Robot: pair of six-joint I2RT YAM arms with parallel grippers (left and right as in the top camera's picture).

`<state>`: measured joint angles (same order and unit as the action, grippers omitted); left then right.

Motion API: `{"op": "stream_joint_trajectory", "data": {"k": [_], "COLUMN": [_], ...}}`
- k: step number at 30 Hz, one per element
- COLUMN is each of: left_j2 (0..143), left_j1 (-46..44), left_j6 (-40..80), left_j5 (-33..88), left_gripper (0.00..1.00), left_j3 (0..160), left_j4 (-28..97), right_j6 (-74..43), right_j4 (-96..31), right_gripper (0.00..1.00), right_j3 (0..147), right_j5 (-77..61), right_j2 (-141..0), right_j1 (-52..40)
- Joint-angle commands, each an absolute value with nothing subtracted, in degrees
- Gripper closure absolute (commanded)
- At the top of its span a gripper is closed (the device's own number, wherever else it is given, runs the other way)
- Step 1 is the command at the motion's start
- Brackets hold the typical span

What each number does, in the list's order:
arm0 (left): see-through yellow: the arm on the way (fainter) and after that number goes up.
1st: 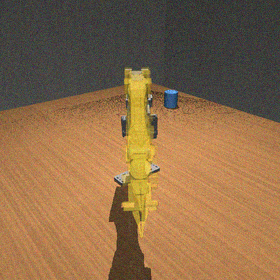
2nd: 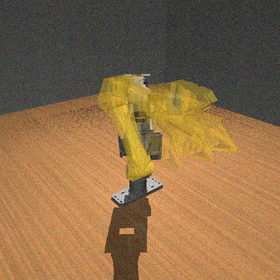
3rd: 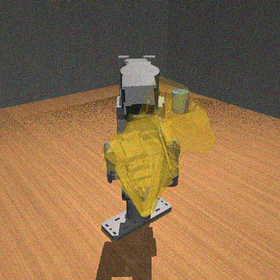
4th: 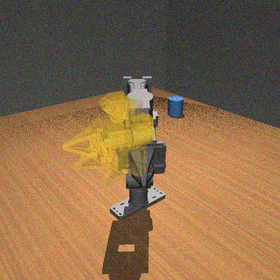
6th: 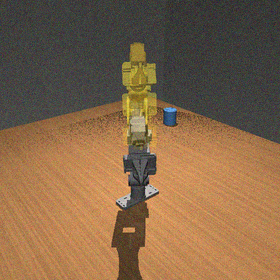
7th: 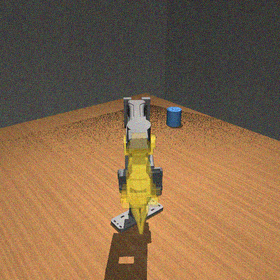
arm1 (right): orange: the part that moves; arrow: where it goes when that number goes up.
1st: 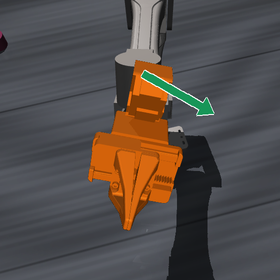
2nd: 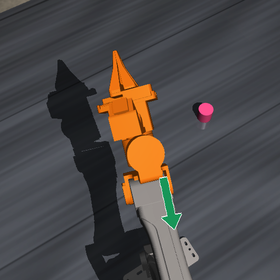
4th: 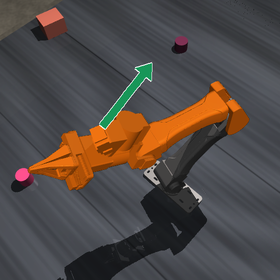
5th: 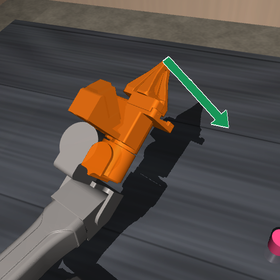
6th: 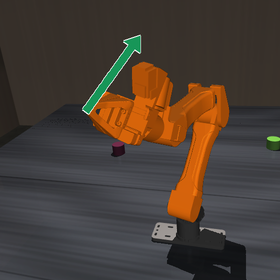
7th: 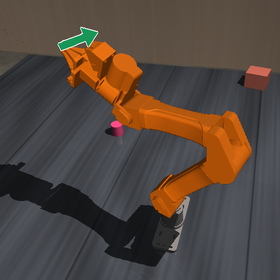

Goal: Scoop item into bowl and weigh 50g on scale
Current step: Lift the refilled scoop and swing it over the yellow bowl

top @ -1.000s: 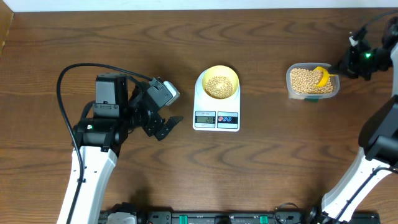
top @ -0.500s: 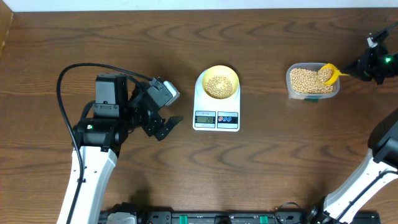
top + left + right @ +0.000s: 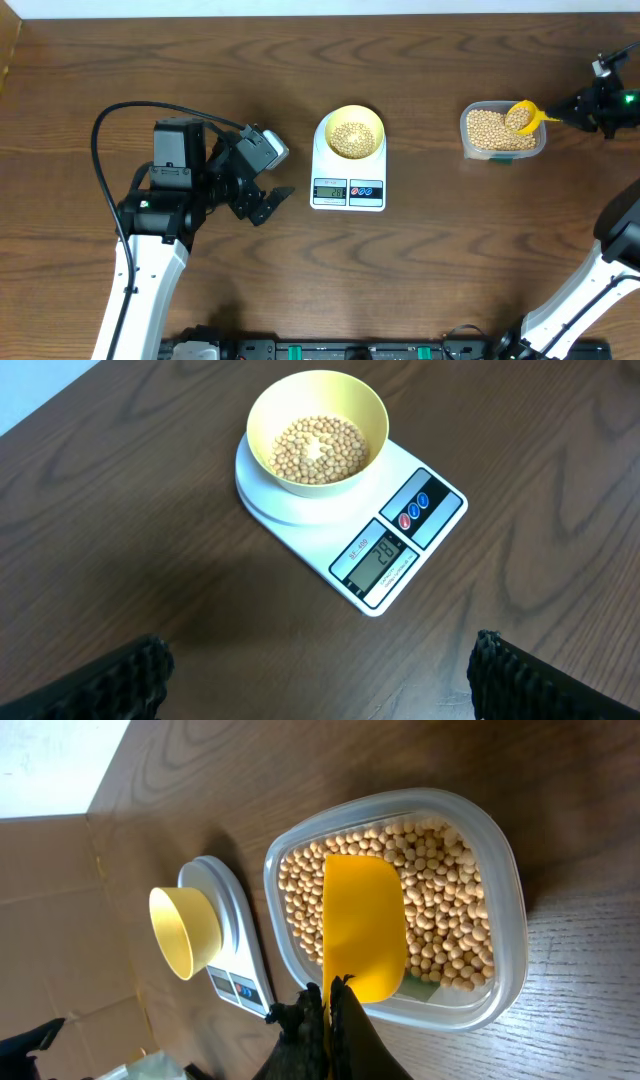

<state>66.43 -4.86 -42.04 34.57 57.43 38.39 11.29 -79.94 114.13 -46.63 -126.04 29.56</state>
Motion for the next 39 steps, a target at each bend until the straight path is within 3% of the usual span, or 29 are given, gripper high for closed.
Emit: {"op": "stream_joint_trajectory", "data": {"k": [1,18,39], "left_j2": [66.65,66.65,66.65], "left_j1": [-4.51,-4.51,-4.51], "left_j6": [-42.41,-42.41,-42.41], "left_j5": [34.89,34.89,34.89], "left_gripper": [0.04,0.04,0.04], "left_j3": [58.41,58.41,58.41], "left_j4": [38.37,38.37,38.37], "right_j6": [12.56,12.53,5.06], "right_j4": [-80.62,-80.05,-75.20], "right_gripper": [0.99,0.99,0.99], "right_j3": [113.93,113.93,113.93], "right_j5": [-49.10,-62.74,-68.10], "right_j2": [-125.80,-125.80,-125.78], "right_j1": [30.24,26.89,8.08]}}
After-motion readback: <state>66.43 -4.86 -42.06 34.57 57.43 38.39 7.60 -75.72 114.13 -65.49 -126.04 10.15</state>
